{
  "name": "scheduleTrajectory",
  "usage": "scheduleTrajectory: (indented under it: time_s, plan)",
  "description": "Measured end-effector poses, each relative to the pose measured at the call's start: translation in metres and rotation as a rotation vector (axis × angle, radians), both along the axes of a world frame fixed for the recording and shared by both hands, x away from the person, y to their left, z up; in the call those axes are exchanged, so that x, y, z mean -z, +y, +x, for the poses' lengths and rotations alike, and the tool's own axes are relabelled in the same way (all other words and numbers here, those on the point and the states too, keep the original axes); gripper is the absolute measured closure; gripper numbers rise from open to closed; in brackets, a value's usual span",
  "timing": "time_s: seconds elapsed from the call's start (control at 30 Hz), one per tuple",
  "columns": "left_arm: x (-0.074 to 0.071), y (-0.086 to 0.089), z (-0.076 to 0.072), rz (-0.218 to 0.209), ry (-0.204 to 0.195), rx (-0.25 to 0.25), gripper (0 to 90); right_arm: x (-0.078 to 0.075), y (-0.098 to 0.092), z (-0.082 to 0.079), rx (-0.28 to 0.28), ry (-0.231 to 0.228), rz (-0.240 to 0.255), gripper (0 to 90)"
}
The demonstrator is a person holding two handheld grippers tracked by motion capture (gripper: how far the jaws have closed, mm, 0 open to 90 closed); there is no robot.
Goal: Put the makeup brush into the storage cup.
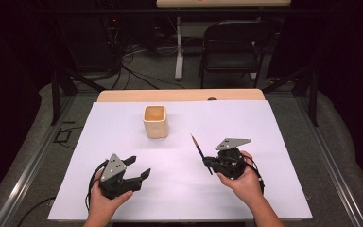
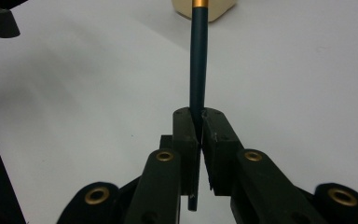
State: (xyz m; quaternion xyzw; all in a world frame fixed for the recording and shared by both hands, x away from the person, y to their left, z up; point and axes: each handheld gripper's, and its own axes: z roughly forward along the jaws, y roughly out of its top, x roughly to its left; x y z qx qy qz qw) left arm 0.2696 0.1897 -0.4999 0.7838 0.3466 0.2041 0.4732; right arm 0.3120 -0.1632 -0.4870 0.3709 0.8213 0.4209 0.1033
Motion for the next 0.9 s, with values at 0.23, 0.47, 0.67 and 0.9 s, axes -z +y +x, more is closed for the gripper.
scheduleTrajectory:
  time_s: [0.23,0.47,0.67,0.9]
  plan:
    - [-0.001,-0.002,0.002,-0.019,0.013,-0.001,30.8,0.002,0.007,-0.002,-0.032,-0.026,0.004,84.0]
    - [-0.003,-0.008,0.005,-0.025,0.016,0.014,31.2,0.002,0.010,-0.006,-0.049,-0.054,0.020,84.0]
    - [-0.005,-0.012,0.006,-0.029,0.023,0.018,31.0,0.002,0.014,-0.008,-0.057,-0.077,0.023,84.0]
    - [-0.007,-0.018,0.009,-0.026,0.028,0.024,31.0,0.001,0.017,-0.011,-0.067,-0.100,0.024,84.1]
